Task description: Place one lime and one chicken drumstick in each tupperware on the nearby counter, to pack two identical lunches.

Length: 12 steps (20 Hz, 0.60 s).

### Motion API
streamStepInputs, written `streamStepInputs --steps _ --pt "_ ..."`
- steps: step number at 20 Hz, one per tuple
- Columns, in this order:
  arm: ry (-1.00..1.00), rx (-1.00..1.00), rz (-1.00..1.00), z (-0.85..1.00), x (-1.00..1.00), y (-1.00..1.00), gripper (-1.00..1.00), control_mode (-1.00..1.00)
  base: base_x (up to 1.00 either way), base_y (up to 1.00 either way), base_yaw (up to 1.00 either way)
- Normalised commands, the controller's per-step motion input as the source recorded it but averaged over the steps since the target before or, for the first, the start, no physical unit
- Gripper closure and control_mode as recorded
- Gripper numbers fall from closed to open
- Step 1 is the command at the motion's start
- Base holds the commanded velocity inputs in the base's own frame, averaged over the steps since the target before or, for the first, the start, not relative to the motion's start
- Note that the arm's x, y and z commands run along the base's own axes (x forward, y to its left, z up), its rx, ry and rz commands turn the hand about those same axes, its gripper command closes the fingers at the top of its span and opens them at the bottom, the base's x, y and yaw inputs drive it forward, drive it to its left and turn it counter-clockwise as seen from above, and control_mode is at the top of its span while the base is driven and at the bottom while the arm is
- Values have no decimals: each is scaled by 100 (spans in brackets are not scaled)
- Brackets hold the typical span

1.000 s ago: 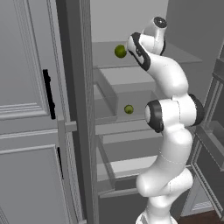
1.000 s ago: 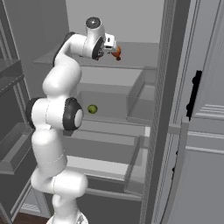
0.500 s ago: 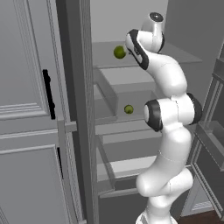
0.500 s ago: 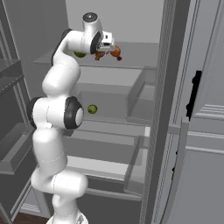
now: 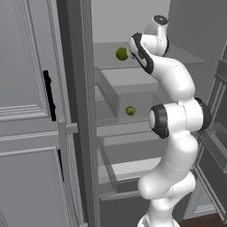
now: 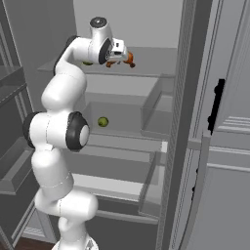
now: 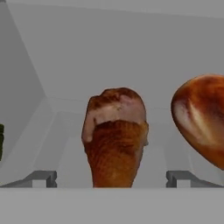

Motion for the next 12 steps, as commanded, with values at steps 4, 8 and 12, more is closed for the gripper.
streamStepInputs --steps 4,8,12 --pt "6 1 0 -39 25 -2 -100 -100 0 0 0" --pt "9 0 0 -54 38 2 -100 -100 0 0 0" --pt "4 0 0 -60 24 15 100 -100 0 0 0"
